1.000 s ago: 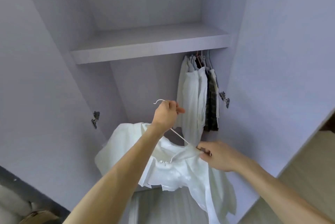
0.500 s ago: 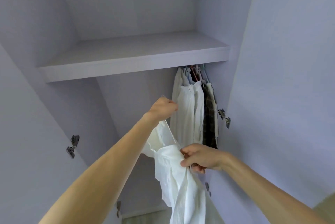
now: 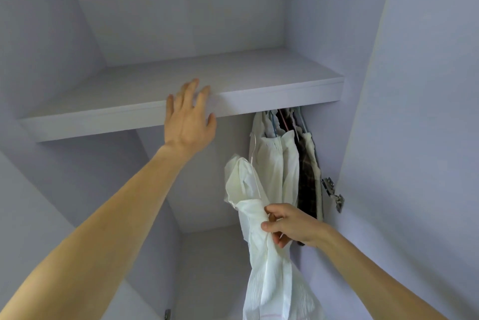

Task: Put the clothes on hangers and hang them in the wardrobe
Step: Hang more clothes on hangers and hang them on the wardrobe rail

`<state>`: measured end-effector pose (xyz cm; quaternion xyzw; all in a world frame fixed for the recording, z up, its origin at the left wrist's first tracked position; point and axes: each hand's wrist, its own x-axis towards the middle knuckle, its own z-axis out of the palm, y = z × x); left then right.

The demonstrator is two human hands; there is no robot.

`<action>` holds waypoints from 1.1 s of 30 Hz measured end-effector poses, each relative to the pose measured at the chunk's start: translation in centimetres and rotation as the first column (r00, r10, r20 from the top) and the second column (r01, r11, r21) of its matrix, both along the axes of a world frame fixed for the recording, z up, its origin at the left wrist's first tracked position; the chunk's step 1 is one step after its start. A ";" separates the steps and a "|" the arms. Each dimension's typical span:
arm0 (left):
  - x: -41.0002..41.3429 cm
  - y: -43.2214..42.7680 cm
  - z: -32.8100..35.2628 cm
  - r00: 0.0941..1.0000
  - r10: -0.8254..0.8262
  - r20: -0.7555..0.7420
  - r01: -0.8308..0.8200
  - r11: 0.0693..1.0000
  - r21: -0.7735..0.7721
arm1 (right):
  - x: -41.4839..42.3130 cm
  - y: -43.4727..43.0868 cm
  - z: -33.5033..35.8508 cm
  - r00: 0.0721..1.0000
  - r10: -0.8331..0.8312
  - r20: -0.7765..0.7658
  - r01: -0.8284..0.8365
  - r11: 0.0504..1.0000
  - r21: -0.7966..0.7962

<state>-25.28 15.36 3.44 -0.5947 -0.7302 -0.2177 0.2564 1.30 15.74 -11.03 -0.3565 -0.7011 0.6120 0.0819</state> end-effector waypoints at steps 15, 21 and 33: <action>-4.8 2.7 -3.5 0.981 0.108 -0.159 -0.072 0.974 0.216 | -6.5 7.5 2.3 0.989 -0.125 -0.083 0.128 0.991 0.026; -6.2 4.3 -4.4 0.965 0.129 -0.229 -0.041 0.934 0.354 | -10.5 12.2 3.4 0.960 -0.249 -0.128 0.264 0.958 0.110; -7.2 5.7 -5.1 0.934 0.165 -0.315 0.010 0.874 0.487 | -14.2 18.5 1.8 0.935 -0.353 -0.009 0.345 0.907 0.239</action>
